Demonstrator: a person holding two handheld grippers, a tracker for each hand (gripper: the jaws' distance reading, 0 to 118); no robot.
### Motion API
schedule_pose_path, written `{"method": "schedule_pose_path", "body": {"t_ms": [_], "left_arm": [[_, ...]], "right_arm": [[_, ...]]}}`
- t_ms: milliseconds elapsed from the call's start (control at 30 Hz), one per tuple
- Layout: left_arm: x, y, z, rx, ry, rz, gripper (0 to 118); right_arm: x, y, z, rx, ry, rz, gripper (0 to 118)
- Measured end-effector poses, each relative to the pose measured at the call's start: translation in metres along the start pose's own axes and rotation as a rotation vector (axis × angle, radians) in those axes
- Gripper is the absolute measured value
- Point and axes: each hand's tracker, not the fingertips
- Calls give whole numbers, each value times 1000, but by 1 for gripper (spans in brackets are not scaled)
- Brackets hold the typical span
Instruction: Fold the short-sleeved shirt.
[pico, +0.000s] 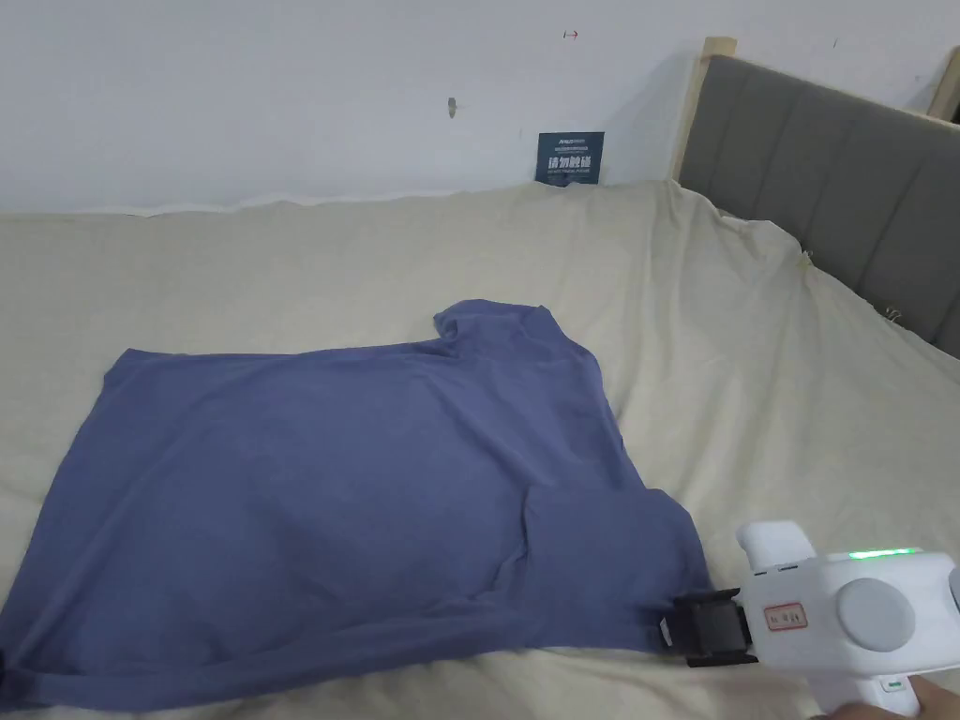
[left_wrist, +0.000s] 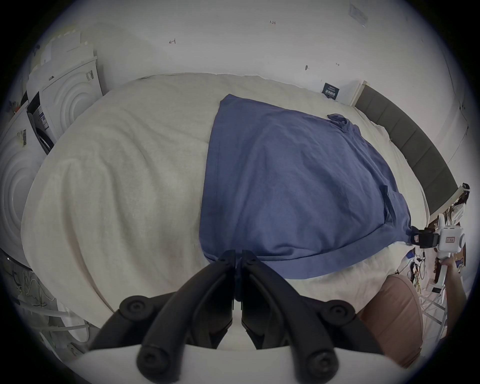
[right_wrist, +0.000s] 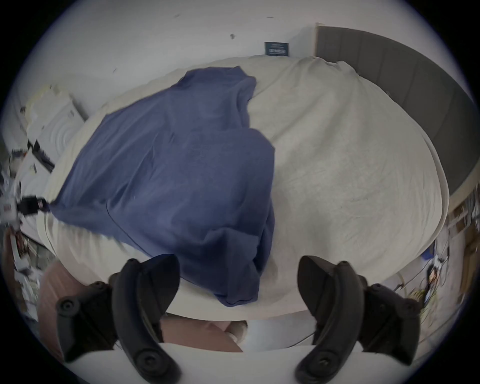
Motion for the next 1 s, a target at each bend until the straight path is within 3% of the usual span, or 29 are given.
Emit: {"method": "schedule_pose_path", "body": {"t_ms": [33,133,200,233,367,533,700,1000], "left_arm": [[1,-1,0,-3,2,-1,4],[0,-3,-1,-11,-1,6,4],[0,-5,0,-9,-7,13,4],[0,-5,-1,-10,-12,17,4],[-2,-7,2,10,-29,27,4],[-4,-4,13,49,-65,36,4],[-10,7,27,96,-106,56,4],[-18,55,25,39,-156,101,4]], "right_arm": [[-2,-1,-1,2,-1,28,71],[-7,-3,-5,-12,15,62,57],[-11,-4,0,18,59,62,17],[-14,-3,3,29,48,66,13],[-16,0,14,58,59,77,10],[-1,3,34,118,171,-5,10],[15,11,49,159,220,-90,10],[8,68,65,128,189,-110,10]]}}
